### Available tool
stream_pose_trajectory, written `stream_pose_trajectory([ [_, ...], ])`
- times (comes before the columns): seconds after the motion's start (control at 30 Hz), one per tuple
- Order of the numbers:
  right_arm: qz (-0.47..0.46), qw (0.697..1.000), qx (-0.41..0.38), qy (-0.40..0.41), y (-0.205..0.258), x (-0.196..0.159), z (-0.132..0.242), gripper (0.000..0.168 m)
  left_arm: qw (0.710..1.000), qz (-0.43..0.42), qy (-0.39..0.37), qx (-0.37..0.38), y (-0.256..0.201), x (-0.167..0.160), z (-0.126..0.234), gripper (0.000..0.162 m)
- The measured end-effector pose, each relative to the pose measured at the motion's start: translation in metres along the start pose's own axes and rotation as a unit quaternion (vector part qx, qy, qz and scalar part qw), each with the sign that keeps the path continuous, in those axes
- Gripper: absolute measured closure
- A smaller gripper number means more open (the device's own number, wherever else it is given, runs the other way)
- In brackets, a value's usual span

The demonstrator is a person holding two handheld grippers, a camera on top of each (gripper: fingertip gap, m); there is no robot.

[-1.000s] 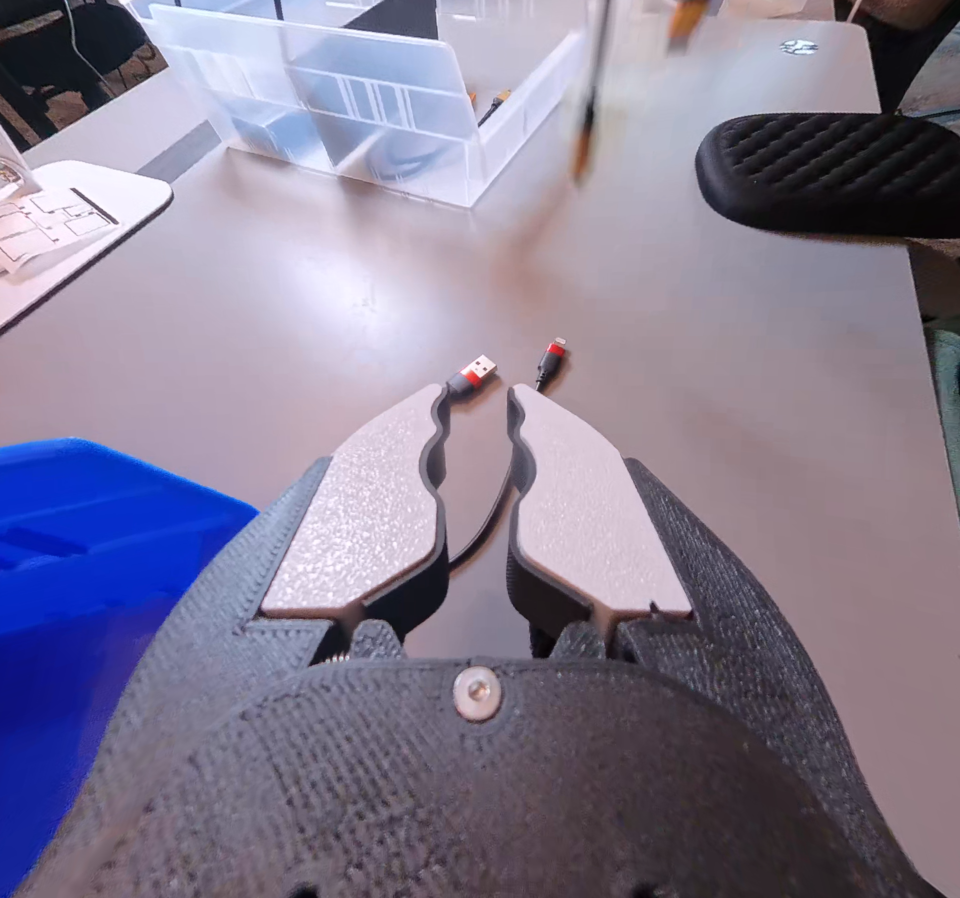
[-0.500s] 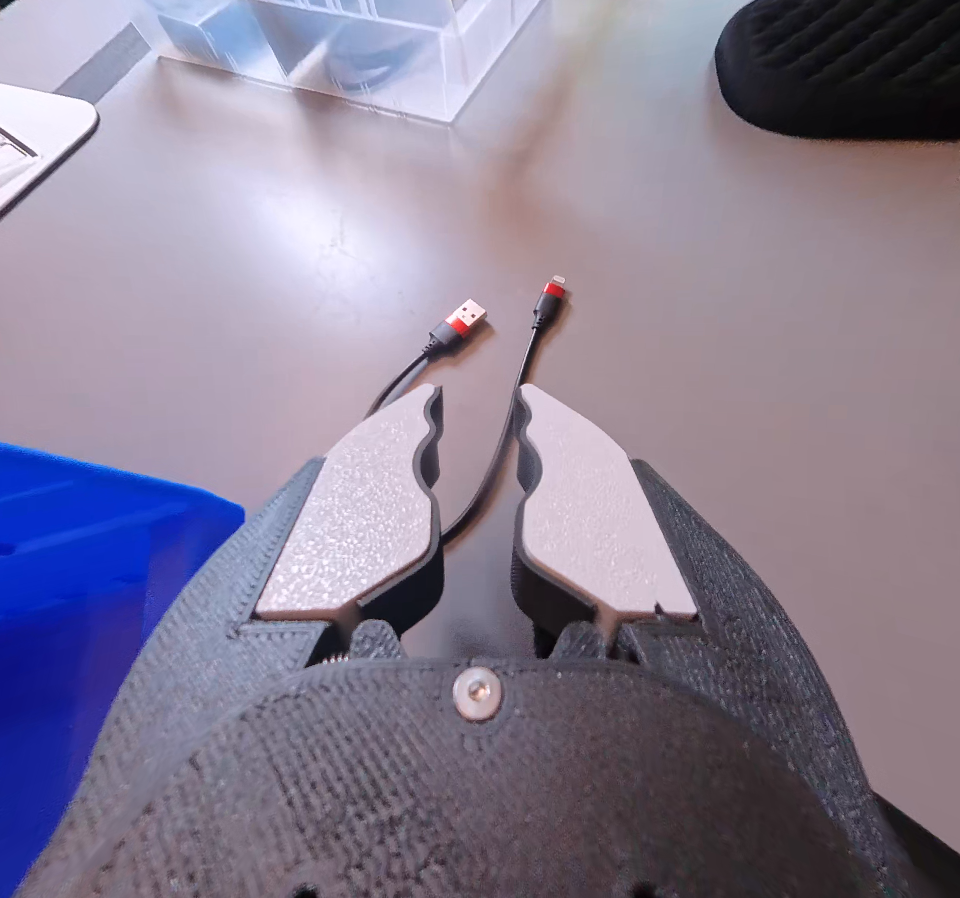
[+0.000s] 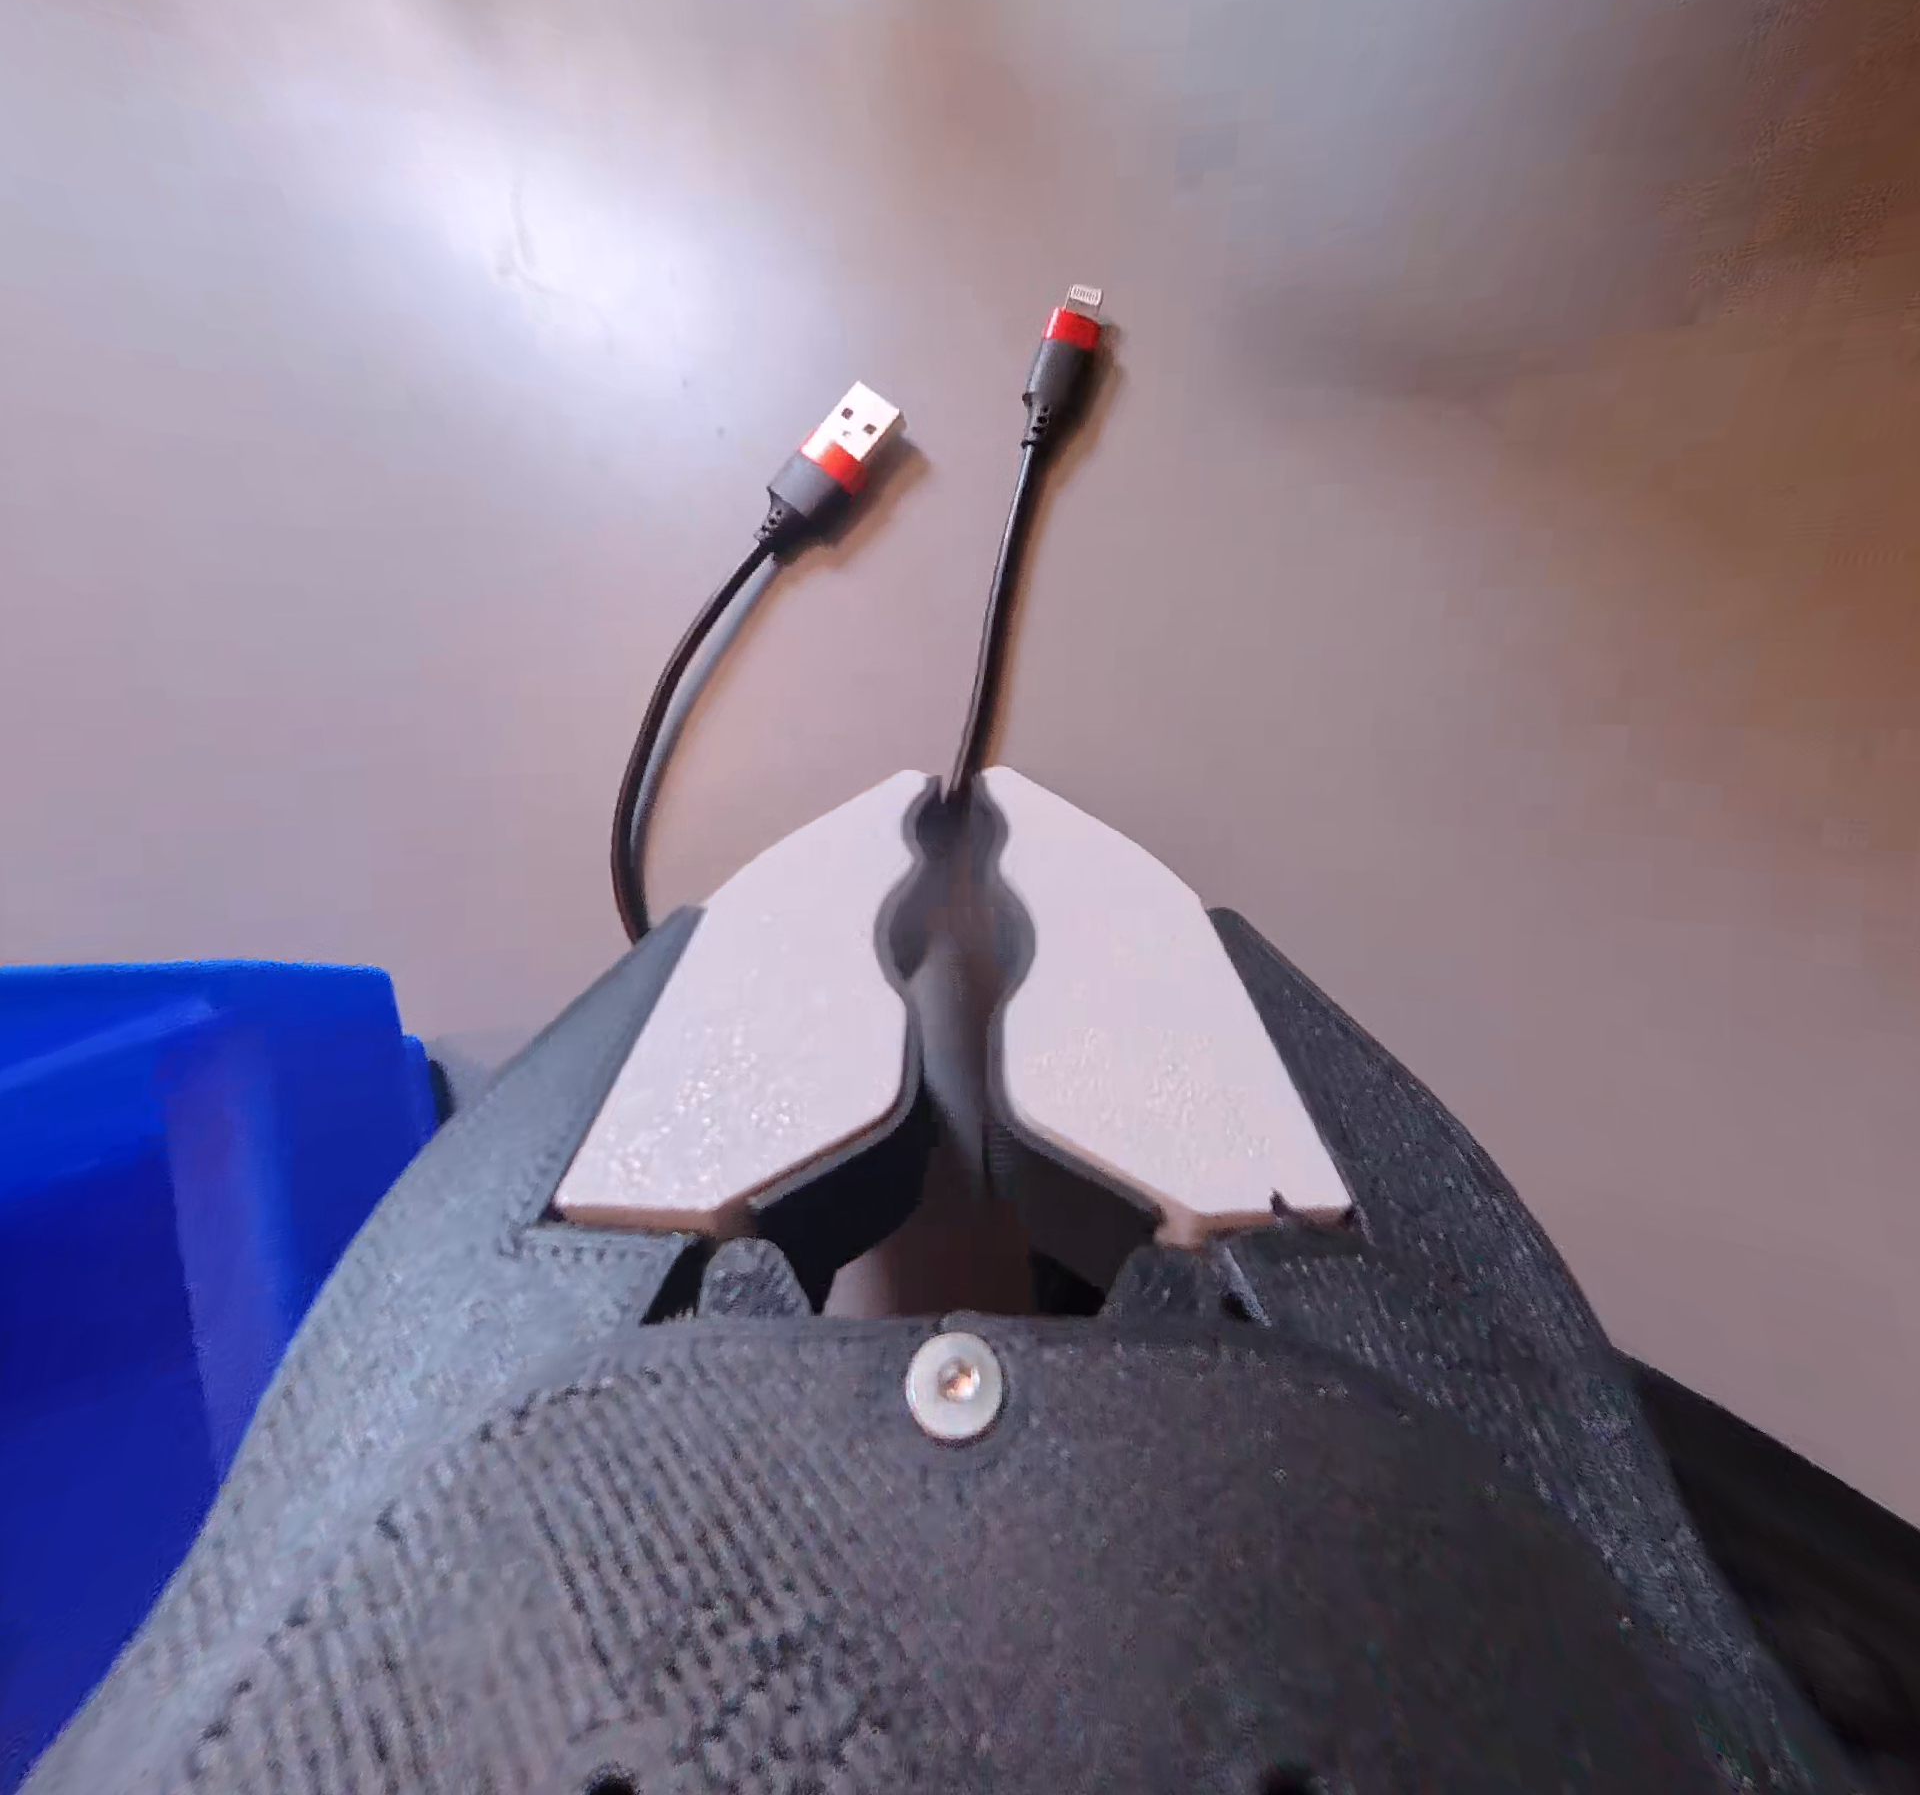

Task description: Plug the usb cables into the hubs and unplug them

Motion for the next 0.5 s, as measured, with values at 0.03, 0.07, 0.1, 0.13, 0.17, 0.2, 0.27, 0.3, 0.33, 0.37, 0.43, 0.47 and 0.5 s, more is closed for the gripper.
stream_pose_trajectory([
  [0.03,0.0,1.0,0.004,0.001,0.002,0.001,-0.005,0.147,1.0,-0.007,0.003,0.004,0.0,0.0,0.0,0.158],
  [0.07,0.001,1.0,0.005,0.004,0.003,0.001,-0.009,0.147,1.0,-0.012,0.008,0.006,-0.001,0.001,0.0,0.158],
  [0.1,0.004,1.0,0.002,0.007,0.004,0.0,-0.013,0.147,1.0,-0.023,0.015,0.013,-0.001,0.002,0.0,0.158],
  [0.13,0.006,1.0,-0.003,0.009,0.004,-0.001,-0.017,0.146,0.999,-0.038,0.023,0.023,-0.002,0.002,0.0,0.159],
  [0.17,0.009,1.0,-0.01,0.011,0.004,-0.003,-0.021,0.147,0.998,-0.051,0.029,0.029,-0.003,0.003,-0.001,0.159],
  [0.2,0.012,1.0,-0.014,0.011,0.005,-0.004,-0.024,0.147,0.997,-0.059,0.029,0.032,-0.005,0.005,-0.001,0.159],
  [0.27,0.023,0.999,-0.022,0.017,0.007,-0.007,-0.032,0.145,0.998,-0.063,0.018,0.027,-0.009,0.009,-0.002,0.159],
  [0.3,0.034,0.999,-0.028,0.023,0.009,-0.008,-0.035,0.144,0.997,-0.066,0.012,0.027,-0.01,0.012,-0.001,0.159],
  [0.33,0.047,0.998,-0.034,0.026,0.01,-0.008,-0.038,0.142,0.997,-0.071,0.008,0.029,-0.012,0.014,0.0,0.159],
  [0.37,0.06,0.997,-0.04,0.026,0.012,-0.007,-0.041,0.14,0.997,-0.075,0.002,0.028,-0.014,0.017,0.001,0.159],
  [0.43,0.094,0.994,-0.049,0.032,0.017,-0.004,-0.046,0.139,0.997,-0.08,-0.012,0.02,-0.019,0.022,0.003,0.159],
  [0.47,0.113,0.992,-0.049,0.043,0.02,-0.003,-0.049,0.138,0.996,-0.084,-0.016,0.02,-0.021,0.024,0.003,0.159],
  [0.5,0.132,0.988,-0.052,0.056,0.023,-0.003,-0.052,0.138,0.996,-0.089,-0.019,0.021,-0.023,0.026,0.004,0.159],
])
Point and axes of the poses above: each gripper's, where its closed fingertips meet, z back along the fingers, x out of its top, y = z × x across the jaws, the point moved 8 cm from there along z, back along the fingers, and after that the axes turned 10 degrees about -y, right-handed, at the moved point
